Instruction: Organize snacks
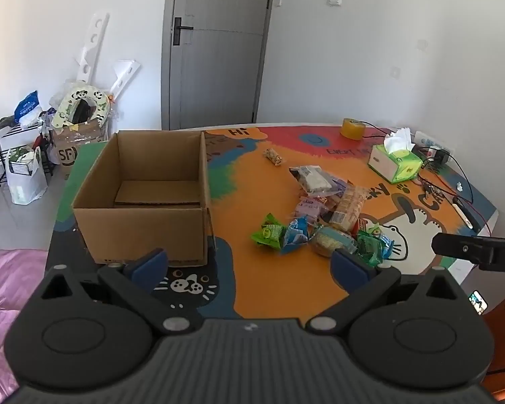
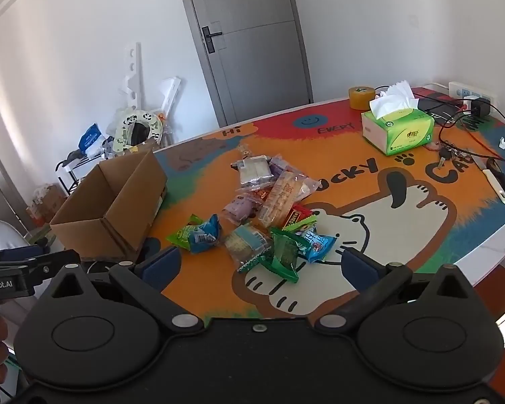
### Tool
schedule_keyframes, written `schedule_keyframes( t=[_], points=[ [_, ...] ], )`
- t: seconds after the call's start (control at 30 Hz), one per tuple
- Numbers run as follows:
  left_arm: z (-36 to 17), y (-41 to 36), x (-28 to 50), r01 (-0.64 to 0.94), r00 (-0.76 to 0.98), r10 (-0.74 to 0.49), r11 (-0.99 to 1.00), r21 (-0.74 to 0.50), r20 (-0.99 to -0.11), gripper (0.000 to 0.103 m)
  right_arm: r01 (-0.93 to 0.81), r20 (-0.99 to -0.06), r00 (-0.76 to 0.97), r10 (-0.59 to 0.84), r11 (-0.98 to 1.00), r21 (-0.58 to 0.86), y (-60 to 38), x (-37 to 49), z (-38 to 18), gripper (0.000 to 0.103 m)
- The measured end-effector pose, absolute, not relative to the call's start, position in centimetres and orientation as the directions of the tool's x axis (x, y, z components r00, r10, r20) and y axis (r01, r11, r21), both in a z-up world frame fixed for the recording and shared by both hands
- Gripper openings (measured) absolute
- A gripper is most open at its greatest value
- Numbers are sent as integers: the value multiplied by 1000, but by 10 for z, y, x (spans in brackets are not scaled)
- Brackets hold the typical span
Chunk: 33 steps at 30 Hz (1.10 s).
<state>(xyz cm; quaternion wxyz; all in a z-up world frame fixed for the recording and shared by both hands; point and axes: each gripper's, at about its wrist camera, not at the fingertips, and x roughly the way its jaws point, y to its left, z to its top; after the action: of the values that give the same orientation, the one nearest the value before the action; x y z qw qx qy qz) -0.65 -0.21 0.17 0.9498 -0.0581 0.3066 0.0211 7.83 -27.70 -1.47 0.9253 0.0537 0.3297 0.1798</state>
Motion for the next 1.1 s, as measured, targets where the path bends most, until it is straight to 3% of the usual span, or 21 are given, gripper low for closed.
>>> schedule_keyframes(
  t=[1.1],
  points=[
    [0, -4, -7, -69, 809, -6, 992, -106, -588, 103, -308, -596, 717, 362, 931, 194, -275, 76, -12, 103]
  ],
)
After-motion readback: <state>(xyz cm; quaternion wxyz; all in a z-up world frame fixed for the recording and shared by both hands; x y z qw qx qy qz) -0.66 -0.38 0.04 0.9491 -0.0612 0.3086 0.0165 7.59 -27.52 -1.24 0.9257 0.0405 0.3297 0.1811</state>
